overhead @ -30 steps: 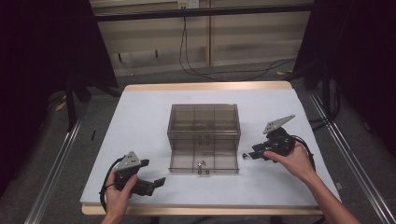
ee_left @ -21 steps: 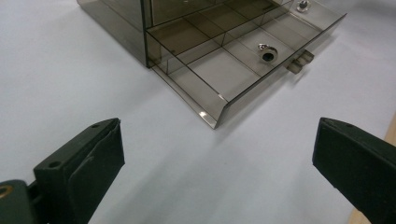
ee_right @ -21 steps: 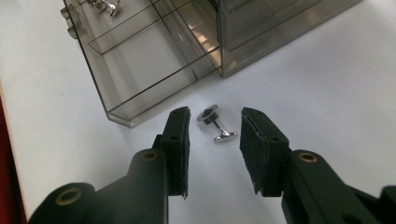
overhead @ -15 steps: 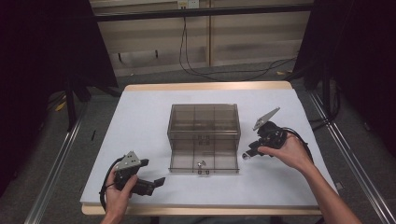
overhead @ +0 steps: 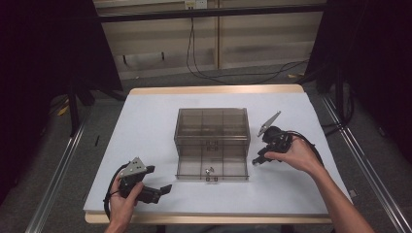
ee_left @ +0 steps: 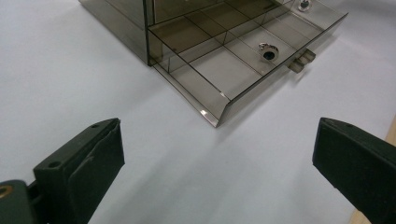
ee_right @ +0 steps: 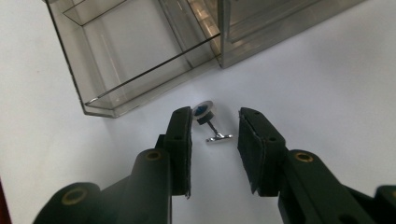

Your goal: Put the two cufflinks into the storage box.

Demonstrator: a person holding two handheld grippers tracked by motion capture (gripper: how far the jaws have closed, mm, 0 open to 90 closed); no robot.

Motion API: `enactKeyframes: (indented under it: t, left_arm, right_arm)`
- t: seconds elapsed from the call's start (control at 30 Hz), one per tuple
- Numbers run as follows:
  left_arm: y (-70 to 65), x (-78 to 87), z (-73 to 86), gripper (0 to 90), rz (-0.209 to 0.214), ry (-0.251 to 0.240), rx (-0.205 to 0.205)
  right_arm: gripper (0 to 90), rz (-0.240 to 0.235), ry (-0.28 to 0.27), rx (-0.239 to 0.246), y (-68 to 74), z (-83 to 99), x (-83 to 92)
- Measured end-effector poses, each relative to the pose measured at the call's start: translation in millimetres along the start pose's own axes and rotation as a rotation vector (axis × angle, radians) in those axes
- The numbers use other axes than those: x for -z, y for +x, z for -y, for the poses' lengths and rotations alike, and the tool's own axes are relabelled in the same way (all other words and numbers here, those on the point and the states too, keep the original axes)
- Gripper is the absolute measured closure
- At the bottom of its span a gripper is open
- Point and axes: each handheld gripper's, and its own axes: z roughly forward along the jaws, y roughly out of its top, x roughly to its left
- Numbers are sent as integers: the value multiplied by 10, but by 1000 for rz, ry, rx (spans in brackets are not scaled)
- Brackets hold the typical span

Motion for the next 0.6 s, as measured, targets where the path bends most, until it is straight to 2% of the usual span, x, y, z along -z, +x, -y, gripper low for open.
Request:
enactKeyframes:
  t: [0.13,0.3,0.6]
  left_arm:
    - [0,-3,-1,21,6,5,-5]
    - [-4,0,-2,21,4,10,-9]
    - [0,3,1,21,9,0,-6]
  right_arm:
    - [665,-5,-1,13,-1,-7,-19]
    - [667,-8,46,42,26,-28,-125]
    - [661,10,53,62,42,-52,-182]
